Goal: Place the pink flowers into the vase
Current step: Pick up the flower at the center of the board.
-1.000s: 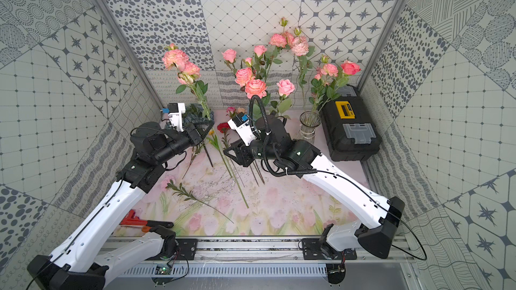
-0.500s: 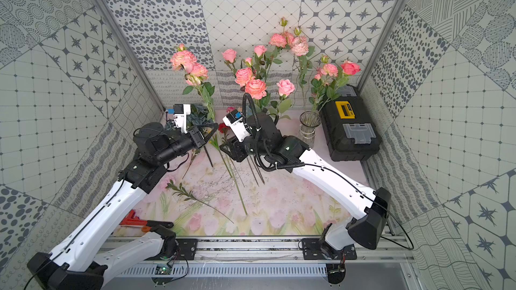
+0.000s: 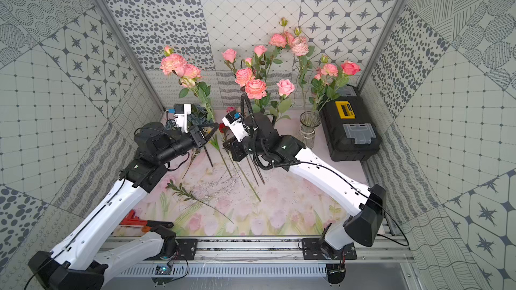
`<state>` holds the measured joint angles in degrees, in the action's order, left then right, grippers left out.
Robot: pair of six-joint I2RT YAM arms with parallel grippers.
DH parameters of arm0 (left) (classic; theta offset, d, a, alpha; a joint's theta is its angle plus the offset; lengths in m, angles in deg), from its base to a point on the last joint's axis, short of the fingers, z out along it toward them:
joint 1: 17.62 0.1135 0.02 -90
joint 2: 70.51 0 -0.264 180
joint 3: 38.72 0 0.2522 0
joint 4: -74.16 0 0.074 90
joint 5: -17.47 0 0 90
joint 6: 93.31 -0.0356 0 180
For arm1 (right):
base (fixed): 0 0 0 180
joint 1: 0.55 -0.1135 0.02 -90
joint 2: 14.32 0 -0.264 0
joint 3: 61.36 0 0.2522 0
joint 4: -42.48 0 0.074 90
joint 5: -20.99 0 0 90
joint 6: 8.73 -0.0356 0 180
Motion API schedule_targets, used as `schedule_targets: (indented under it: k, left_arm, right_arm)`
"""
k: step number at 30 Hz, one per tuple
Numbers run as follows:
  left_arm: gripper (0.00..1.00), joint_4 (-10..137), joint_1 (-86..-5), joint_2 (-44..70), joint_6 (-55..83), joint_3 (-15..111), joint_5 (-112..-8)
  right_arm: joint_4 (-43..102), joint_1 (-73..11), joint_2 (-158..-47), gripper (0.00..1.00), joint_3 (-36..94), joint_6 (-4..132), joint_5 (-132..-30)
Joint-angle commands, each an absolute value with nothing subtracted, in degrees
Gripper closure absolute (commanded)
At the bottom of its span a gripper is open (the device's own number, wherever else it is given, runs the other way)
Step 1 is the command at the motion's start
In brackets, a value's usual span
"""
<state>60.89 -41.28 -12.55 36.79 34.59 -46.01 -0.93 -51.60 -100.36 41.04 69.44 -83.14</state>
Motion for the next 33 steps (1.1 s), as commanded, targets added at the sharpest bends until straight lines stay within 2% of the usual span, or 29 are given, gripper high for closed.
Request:
schedule_targets:
  k: [1, 3, 7, 11, 22, 33]
  left_arm:
    - [0.93, 66.55, -41.68, -12.26, 36.37, 34.91, -43.13]
    - [0.82, 66.38, -41.70, -12.30, 36.43, 34.97, -43.51]
    - [0.53, 65.36, -41.63, -12.75, 36.12, 34.51, -44.11]
    - [0.40, 63.51, -41.68, -14.27, 35.35, 33.70, -45.31]
    - [0.35, 51.68, -41.65, -19.38, 31.37, 35.01, -45.51]
    - [0.36, 45.02, -41.70, -18.32, 28.94, 36.72, -47.00]
  right_arm:
    - [2.16, -51.88, -100.81, 1.00, 42.15, 69.60, -83.45]
    - [2.65, -51.88, -100.82, 1.00, 41.88, 69.19, -83.48]
    - [4.21, -51.95, -100.36, 1.00, 41.08, 68.32, -82.63]
    - [6.11, -51.97, -99.06, 1.00, 39.71, 68.25, -80.76]
    - [8.61, -52.05, -94.33, 1.00, 38.18, 71.06, -70.45]
    - [13.62, -52.05, -86.07, 1.00, 35.12, 73.50, -66.62]
